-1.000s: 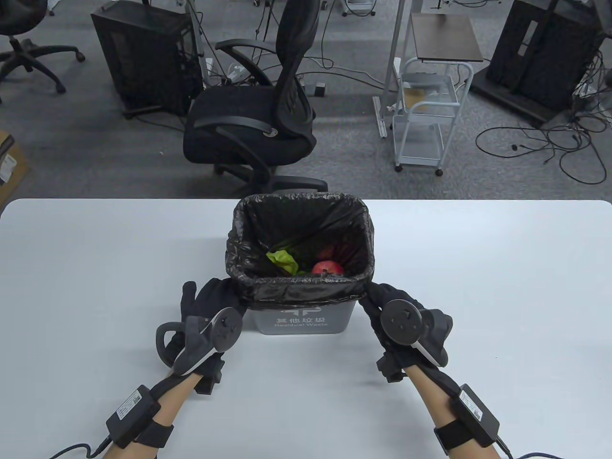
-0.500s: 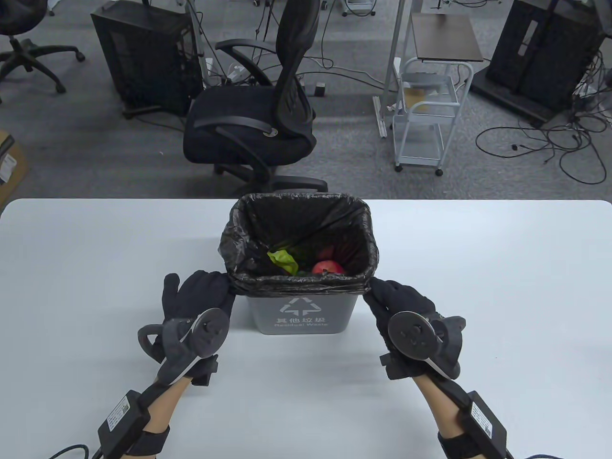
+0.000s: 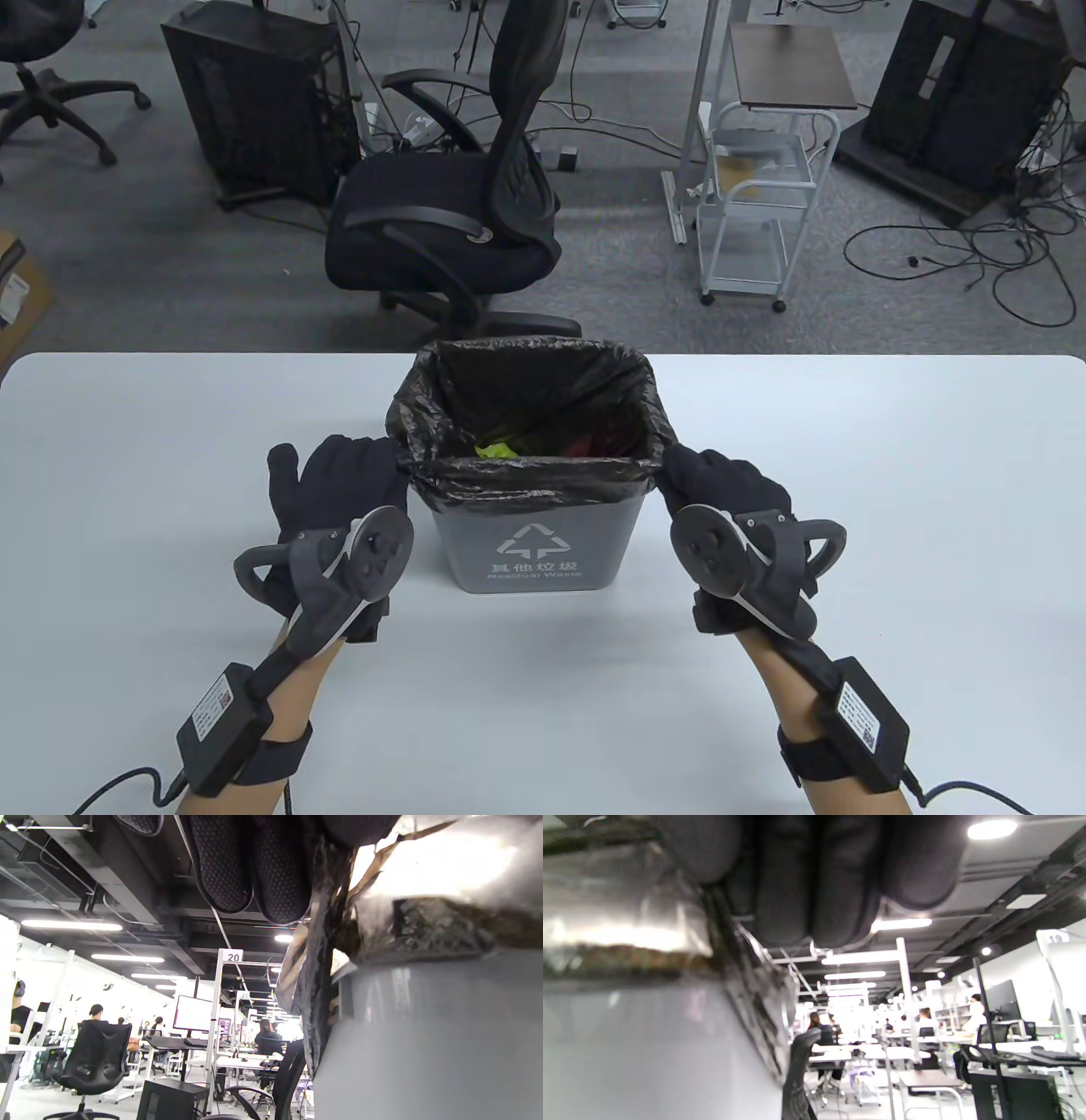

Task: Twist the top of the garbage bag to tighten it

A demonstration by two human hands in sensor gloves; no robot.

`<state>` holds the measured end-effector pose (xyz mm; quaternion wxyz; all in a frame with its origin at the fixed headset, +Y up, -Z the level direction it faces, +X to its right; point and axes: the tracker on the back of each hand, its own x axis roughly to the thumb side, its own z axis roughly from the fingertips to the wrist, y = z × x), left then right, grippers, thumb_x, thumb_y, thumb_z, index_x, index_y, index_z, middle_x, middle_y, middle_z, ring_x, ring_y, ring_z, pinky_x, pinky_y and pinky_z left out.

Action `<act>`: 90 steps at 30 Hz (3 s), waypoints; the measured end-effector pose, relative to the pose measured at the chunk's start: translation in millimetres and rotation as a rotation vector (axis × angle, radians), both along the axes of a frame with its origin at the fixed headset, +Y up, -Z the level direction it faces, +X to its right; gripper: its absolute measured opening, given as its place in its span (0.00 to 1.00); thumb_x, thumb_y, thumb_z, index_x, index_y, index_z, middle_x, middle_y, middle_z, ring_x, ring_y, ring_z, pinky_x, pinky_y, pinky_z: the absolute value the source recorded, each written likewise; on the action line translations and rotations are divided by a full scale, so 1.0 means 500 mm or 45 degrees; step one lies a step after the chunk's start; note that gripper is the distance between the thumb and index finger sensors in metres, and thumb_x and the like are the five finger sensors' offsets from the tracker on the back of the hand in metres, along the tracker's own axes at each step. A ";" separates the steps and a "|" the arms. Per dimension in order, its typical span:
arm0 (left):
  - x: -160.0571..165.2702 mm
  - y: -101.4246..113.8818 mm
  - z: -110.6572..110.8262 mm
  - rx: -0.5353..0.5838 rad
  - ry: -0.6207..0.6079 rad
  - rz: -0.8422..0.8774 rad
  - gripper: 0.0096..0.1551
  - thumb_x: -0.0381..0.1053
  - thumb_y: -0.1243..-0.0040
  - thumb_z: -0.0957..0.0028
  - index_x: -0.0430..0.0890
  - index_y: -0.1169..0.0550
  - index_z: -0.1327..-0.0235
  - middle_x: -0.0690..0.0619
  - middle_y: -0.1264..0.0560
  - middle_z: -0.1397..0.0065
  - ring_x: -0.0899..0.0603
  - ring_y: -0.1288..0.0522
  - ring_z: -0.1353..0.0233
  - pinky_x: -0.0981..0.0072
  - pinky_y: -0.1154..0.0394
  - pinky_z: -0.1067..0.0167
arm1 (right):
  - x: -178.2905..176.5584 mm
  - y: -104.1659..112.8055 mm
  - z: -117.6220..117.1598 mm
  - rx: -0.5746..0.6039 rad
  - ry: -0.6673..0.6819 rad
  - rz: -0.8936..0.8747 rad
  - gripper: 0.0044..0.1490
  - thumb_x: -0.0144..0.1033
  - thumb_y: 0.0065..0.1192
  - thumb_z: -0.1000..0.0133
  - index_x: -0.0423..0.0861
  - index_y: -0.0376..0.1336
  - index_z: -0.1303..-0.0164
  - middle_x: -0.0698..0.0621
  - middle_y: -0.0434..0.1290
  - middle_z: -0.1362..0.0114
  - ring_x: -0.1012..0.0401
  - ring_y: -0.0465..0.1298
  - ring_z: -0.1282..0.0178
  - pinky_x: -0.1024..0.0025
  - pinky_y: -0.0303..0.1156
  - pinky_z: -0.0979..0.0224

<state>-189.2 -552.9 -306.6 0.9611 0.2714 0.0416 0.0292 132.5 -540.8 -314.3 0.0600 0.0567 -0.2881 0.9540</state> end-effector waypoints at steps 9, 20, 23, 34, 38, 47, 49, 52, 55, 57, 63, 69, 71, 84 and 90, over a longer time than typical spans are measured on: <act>0.023 0.090 0.003 0.025 0.037 0.052 0.21 0.63 0.53 0.39 0.63 0.22 0.38 0.63 0.19 0.30 0.52 0.23 0.23 0.38 0.41 0.21 | 0.011 0.095 -0.019 0.091 -0.058 0.011 0.24 0.44 0.58 0.39 0.47 0.75 0.41 0.51 0.83 0.44 0.52 0.83 0.44 0.52 0.79 0.41; -0.004 0.114 0.010 -0.094 -0.176 0.187 0.40 0.74 0.57 0.44 0.62 0.35 0.18 0.59 0.30 0.13 0.46 0.29 0.15 0.34 0.44 0.21 | 0.040 0.089 -0.018 0.077 -0.017 -0.070 0.27 0.47 0.55 0.38 0.47 0.73 0.36 0.49 0.82 0.40 0.49 0.82 0.41 0.49 0.78 0.40; -0.045 0.119 0.022 -0.112 -0.272 0.274 0.51 0.82 0.58 0.51 0.62 0.42 0.13 0.58 0.34 0.10 0.44 0.33 0.12 0.31 0.47 0.20 | 0.059 0.087 -0.008 0.078 0.030 -0.134 0.32 0.50 0.52 0.37 0.46 0.70 0.31 0.47 0.81 0.37 0.47 0.81 0.39 0.47 0.77 0.39; -0.190 0.059 -0.049 -0.427 -0.563 0.919 0.51 0.81 0.72 0.47 0.59 0.43 0.11 0.53 0.34 0.11 0.42 0.32 0.15 0.36 0.43 0.21 | 0.125 0.039 -0.067 -0.225 0.095 -0.451 0.37 0.50 0.44 0.34 0.42 0.66 0.22 0.41 0.78 0.31 0.42 0.79 0.37 0.45 0.75 0.39; -0.187 -0.014 -0.121 -0.687 -0.530 0.962 0.49 0.78 0.73 0.45 0.54 0.33 0.17 0.51 0.25 0.19 0.43 0.24 0.23 0.38 0.38 0.25 | 0.121 -0.008 -0.138 -0.463 0.182 -0.615 0.36 0.49 0.42 0.33 0.41 0.66 0.24 0.43 0.80 0.37 0.45 0.81 0.42 0.47 0.76 0.43; -0.144 -0.094 -0.258 -1.111 -0.498 1.096 0.58 0.80 0.84 0.51 0.50 0.24 0.28 0.48 0.20 0.28 0.40 0.22 0.28 0.37 0.37 0.30 | 0.140 -0.099 -0.270 -0.981 0.307 -1.180 0.42 0.48 0.32 0.33 0.33 0.66 0.27 0.42 0.82 0.47 0.46 0.82 0.53 0.50 0.78 0.52; -0.140 -0.094 -0.273 -1.205 -0.557 1.188 0.59 0.80 0.83 0.51 0.48 0.22 0.31 0.47 0.18 0.31 0.39 0.21 0.30 0.36 0.37 0.31 | 0.140 -0.106 -0.287 -1.123 0.353 -1.208 0.47 0.51 0.26 0.33 0.30 0.66 0.26 0.40 0.82 0.46 0.45 0.82 0.53 0.50 0.78 0.52; -0.134 -0.091 -0.289 -1.307 -0.582 1.229 0.56 0.82 0.74 0.48 0.47 0.20 0.34 0.46 0.17 0.34 0.39 0.20 0.32 0.36 0.36 0.33 | 0.132 -0.105 -0.304 -1.284 0.422 -1.211 0.55 0.59 0.23 0.34 0.28 0.65 0.24 0.38 0.80 0.43 0.43 0.81 0.51 0.48 0.77 0.50; -0.130 -0.080 -0.302 -1.321 -0.518 1.170 0.46 0.80 0.61 0.45 0.48 0.18 0.37 0.48 0.15 0.38 0.41 0.18 0.35 0.38 0.34 0.34 | 0.116 -0.095 -0.311 -1.341 0.426 -1.157 0.53 0.65 0.39 0.35 0.30 0.64 0.23 0.38 0.80 0.41 0.43 0.81 0.49 0.48 0.77 0.49; -0.130 -0.078 -0.309 -1.323 -0.493 1.163 0.37 0.75 0.53 0.44 0.50 0.17 0.41 0.51 0.14 0.42 0.44 0.16 0.38 0.40 0.33 0.35 | 0.103 -0.090 -0.316 -1.367 0.394 -1.067 0.48 0.61 0.48 0.36 0.32 0.65 0.24 0.40 0.80 0.40 0.44 0.81 0.47 0.49 0.77 0.48; -0.137 -0.076 -0.324 -1.331 -0.508 1.215 0.22 0.63 0.44 0.42 0.52 0.17 0.45 0.55 0.14 0.46 0.47 0.15 0.41 0.42 0.31 0.35 | 0.102 -0.085 -0.329 -1.304 0.301 -1.006 0.25 0.41 0.60 0.38 0.38 0.73 0.40 0.51 0.83 0.56 0.56 0.83 0.61 0.58 0.80 0.55; -0.147 -0.054 -0.346 -1.256 -0.289 1.070 0.21 0.62 0.46 0.40 0.54 0.19 0.42 0.58 0.15 0.46 0.51 0.16 0.41 0.45 0.31 0.34 | 0.114 -0.075 -0.354 -1.287 0.198 -0.996 0.23 0.38 0.60 0.38 0.41 0.73 0.39 0.50 0.83 0.55 0.56 0.83 0.61 0.58 0.80 0.54; -0.143 -0.043 -0.355 -1.224 -0.232 1.041 0.22 0.62 0.48 0.38 0.55 0.21 0.38 0.60 0.16 0.45 0.53 0.16 0.40 0.47 0.31 0.33 | 0.115 -0.066 -0.366 -1.210 0.133 -0.978 0.23 0.38 0.60 0.38 0.42 0.72 0.38 0.50 0.82 0.54 0.56 0.83 0.59 0.58 0.80 0.53; -0.131 0.061 -0.301 -0.893 -0.231 0.846 0.21 0.64 0.52 0.32 0.61 0.30 0.29 0.68 0.20 0.40 0.58 0.20 0.33 0.51 0.32 0.27 | 0.105 0.007 -0.346 -0.748 0.213 -1.033 0.23 0.37 0.60 0.40 0.44 0.72 0.37 0.52 0.82 0.54 0.58 0.83 0.60 0.60 0.80 0.54; -0.158 0.098 -0.254 -0.798 -0.184 0.717 0.21 0.64 0.50 0.33 0.61 0.28 0.30 0.67 0.20 0.40 0.58 0.20 0.34 0.51 0.32 0.27 | 0.132 0.059 -0.286 -0.553 0.155 -0.876 0.23 0.37 0.61 0.40 0.45 0.72 0.37 0.52 0.82 0.53 0.57 0.83 0.59 0.59 0.80 0.54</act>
